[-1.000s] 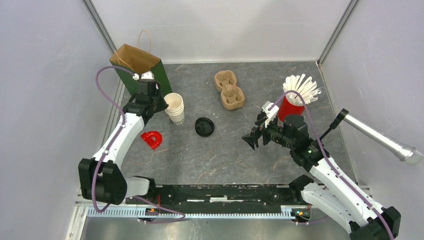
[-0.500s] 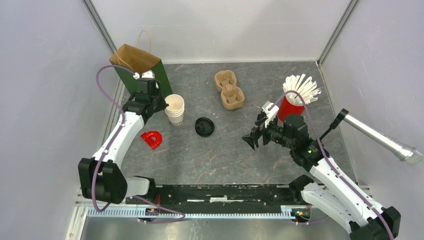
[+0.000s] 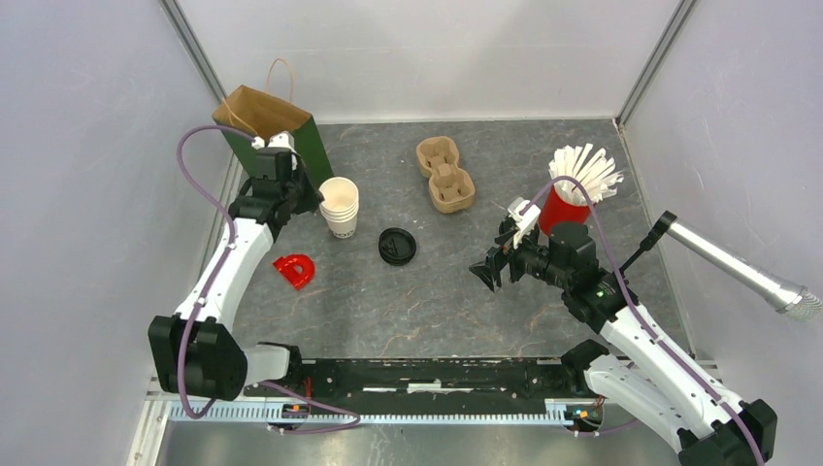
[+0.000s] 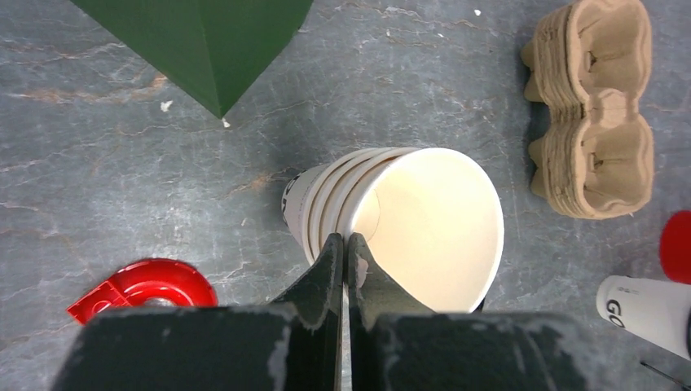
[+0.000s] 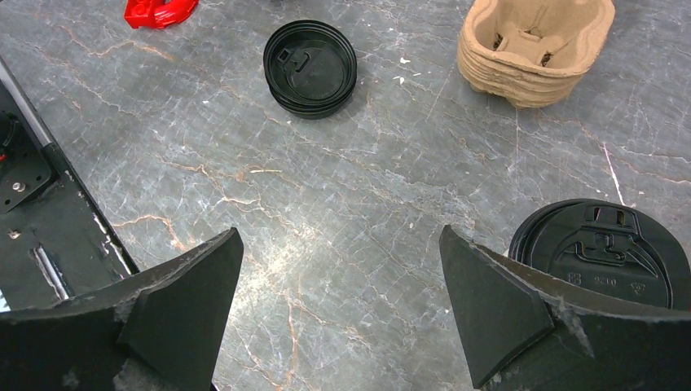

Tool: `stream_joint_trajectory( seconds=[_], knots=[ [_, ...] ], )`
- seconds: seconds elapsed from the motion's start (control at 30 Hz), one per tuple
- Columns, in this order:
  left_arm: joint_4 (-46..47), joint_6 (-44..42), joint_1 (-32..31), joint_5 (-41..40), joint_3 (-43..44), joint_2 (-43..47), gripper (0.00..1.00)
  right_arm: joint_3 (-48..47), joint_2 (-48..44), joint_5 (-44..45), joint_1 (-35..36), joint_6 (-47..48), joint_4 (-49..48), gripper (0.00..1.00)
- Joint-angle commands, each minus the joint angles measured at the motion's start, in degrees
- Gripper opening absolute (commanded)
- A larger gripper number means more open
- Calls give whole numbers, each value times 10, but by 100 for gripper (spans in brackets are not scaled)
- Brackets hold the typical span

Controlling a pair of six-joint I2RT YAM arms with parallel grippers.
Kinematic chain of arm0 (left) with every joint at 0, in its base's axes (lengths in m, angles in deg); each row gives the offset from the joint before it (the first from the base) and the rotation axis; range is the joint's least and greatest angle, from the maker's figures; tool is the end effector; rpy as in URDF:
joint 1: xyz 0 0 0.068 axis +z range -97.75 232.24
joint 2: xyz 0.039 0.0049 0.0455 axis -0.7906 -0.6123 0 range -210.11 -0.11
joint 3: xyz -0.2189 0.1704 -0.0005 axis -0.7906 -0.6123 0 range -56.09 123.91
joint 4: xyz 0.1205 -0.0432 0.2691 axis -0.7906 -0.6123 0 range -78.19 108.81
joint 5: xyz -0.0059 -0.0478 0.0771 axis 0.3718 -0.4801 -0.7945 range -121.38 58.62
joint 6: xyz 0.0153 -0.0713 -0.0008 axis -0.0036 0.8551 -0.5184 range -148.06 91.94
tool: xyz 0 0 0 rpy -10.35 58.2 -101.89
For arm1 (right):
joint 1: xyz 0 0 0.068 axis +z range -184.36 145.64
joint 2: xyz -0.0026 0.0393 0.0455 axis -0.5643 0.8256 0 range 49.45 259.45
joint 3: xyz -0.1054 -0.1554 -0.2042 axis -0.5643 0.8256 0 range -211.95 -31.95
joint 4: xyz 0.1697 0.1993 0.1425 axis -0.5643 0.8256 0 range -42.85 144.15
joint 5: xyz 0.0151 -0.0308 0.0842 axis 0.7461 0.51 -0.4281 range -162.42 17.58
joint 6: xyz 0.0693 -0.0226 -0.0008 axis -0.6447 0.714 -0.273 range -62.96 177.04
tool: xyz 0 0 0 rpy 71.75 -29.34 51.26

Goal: Pack the takeout coffee

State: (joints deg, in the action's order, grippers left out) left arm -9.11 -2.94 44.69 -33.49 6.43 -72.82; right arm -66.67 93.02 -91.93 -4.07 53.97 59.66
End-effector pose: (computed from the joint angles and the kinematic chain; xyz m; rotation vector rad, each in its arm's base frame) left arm 0.3332 -0.0419 0.2959 -0.3633 2.2195 -0.2682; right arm 0.1945 0.1369 0.2665 -0.6899 1.8653 0.7124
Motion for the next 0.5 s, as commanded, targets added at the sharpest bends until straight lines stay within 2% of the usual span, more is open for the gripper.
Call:
stream_joint_trajectory(
  seconds=[0.0,0.07,0.27,0.37,0.47],
  knots=[
    [63,53,33,113,-30,19,2,1,-3,-2,0,10,-16,98],
    [84,76,54,168,-47,16,2,1,-4,-2,0,11,-17,98],
    [7,10,50,95,-21,25,2,3,2,-16,0,-4,-30,98],
    [33,37,66,177,-37,31,2,5,10,-27,1,-28,-57,98],
    [32,47,66,191,-33,32,2,12,28,-31,5,-92,-128,98]
  ],
)
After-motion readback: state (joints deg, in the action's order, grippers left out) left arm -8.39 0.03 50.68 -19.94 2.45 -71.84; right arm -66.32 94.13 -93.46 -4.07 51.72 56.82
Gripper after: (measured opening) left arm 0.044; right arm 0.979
